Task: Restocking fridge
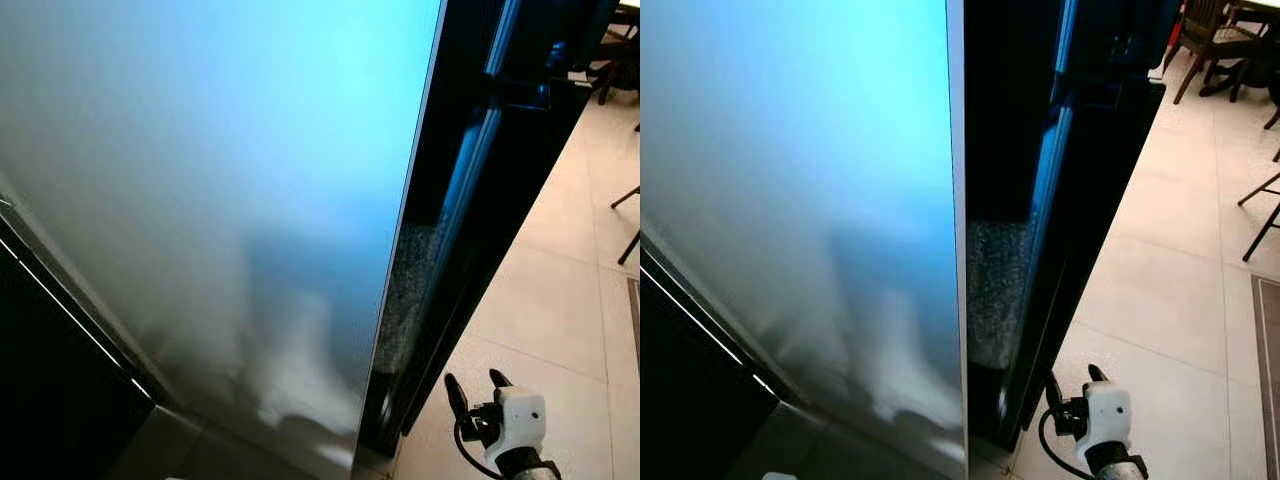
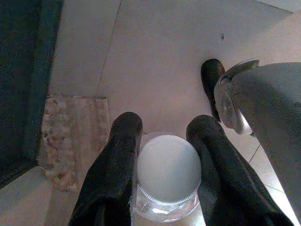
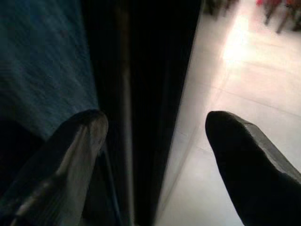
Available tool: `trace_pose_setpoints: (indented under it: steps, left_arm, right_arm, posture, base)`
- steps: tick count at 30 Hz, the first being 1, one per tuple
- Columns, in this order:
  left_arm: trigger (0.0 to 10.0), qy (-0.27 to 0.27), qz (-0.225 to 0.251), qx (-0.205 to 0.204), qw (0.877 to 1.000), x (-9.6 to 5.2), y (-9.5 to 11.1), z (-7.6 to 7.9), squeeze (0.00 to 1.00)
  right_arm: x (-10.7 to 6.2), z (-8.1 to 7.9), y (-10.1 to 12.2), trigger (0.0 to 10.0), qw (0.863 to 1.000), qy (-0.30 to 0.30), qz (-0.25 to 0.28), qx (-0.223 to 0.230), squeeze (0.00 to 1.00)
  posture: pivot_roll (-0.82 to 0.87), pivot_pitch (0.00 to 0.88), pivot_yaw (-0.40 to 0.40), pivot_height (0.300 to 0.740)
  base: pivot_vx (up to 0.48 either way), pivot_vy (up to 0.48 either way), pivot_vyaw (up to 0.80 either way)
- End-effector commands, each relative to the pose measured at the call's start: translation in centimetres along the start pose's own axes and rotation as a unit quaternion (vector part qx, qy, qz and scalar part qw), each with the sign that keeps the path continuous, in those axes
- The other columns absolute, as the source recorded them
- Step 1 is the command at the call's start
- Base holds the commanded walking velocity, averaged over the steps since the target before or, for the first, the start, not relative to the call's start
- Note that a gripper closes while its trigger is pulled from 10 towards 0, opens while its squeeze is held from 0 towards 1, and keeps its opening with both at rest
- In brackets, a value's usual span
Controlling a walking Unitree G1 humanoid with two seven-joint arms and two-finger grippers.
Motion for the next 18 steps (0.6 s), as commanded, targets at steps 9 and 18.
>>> trace_pose_setpoints:
  steps: [9,18]
  left_arm:
    - [10.0,0.004,-0.007,0.004,1.000,0.0,-0.5,-0.2,0.00]
    - [10.0,0.005,-0.010,-0.005,1.000,-0.1,-0.7,-0.1,0.00]
  right_arm:
    - [3.2,-2.3,5.7,10.0,0.995,0.060,0.075,-0.008,0.00]
    - [4.6,-1.9,9.1,10.0,0.993,0.025,0.112,-0.024,0.00]
  posture:
    - [-0.06,0.000,0.000,0.740]
    - [-0.05,0.000,0.000,0.740]
  base:
    - [0.000,0.000,0.00]
    - [0.000,0.000,0.00]
Point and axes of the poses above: a point about 5 cm out from each wrist's last joint towards the gripper, its own x axis pointing out of the wrist towards the gripper, its own y axis along the axis of the wrist's last joint, z = x × y, the point moved 4 cm from there along x, pointing out of the wrist towards the gripper, and after that the axes turned 12 degrees about x, right-handed, at the moved point
